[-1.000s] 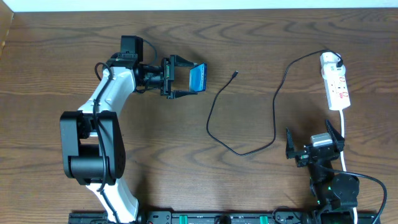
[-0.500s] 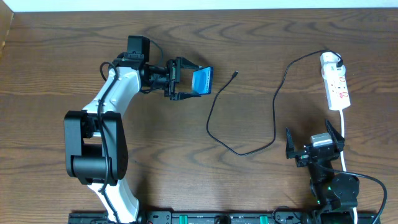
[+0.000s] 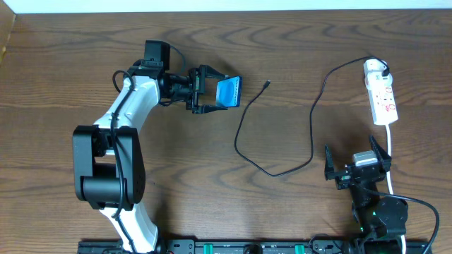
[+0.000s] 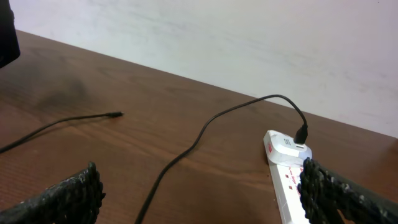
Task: Plug charger to phone and switch on socket
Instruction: 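Hold the phone raised near the cable end with the left gripper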
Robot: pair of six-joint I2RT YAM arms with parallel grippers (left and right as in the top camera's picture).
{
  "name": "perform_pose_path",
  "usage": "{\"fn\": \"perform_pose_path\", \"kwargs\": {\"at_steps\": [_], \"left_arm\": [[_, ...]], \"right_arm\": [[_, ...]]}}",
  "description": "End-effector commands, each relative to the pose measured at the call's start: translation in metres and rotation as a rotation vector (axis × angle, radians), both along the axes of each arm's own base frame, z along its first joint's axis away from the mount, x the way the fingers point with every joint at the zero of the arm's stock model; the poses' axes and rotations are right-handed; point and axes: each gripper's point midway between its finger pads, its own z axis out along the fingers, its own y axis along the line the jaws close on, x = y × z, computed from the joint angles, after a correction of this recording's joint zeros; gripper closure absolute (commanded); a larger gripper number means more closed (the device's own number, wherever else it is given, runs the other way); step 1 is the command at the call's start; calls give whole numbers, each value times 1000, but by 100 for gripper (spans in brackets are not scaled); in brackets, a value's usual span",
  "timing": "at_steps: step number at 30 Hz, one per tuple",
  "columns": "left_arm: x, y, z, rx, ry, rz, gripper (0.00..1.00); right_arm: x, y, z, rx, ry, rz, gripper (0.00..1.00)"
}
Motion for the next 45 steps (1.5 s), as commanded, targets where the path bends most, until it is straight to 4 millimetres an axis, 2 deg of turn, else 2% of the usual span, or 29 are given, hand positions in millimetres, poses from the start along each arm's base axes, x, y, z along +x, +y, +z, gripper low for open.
{"fn": "perform_pose_path", "kwargs": {"at_steps": [1,28,36,45], "left_arm": [[5,-3,23,-21,-62,-6,36],[7,-2,22,-12,-102,-15,36],[18,10,0,154,-259,-24,36],[31,30,-25,375,-444,-70,36]], "right_arm": [[-1,3,0,9,1,12,1],[-1,3,0,9,0,13,1],[-1,3,3,12,-13,15,1],[-2,21,1,183,38,109,1]]}}
